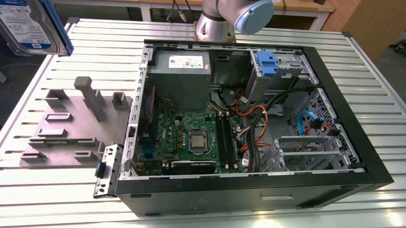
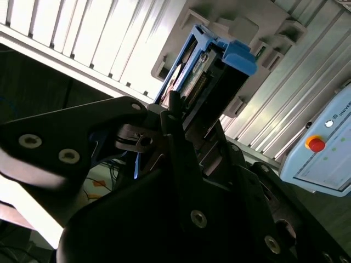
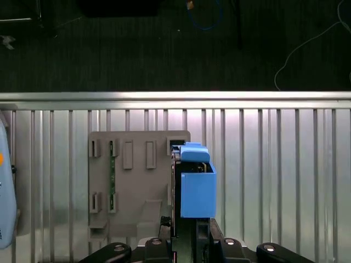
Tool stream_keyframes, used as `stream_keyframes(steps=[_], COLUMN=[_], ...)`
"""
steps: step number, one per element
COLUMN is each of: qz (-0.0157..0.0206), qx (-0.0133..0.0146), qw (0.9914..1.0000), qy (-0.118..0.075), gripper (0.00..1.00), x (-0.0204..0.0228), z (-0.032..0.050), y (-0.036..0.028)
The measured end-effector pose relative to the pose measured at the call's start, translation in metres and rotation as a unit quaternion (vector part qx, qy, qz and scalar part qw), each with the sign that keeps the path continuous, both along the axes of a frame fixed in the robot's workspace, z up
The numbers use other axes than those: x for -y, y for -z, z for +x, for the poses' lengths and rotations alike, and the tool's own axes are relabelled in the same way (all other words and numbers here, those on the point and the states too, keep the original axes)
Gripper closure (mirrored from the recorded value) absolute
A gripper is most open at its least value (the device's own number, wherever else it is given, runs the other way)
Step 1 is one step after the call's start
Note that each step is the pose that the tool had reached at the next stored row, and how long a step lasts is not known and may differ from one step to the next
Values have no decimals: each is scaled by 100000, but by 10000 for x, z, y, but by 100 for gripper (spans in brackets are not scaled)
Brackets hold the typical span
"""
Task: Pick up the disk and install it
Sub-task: 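Pick up the disk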
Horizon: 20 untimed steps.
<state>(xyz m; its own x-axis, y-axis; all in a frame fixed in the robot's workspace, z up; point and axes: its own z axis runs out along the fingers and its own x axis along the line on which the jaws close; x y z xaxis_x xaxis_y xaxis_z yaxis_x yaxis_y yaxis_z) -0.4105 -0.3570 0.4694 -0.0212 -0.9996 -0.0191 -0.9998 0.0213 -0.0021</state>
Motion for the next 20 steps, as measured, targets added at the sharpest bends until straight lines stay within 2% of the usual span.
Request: stream_keyframes(steps=[10,20], qz=[1,-1], qx=[-1,-4], qw=[100000,100000], qy=[0,2], gripper=[65,65], x=[0,0], z=[0,0], y=[-137,-228])
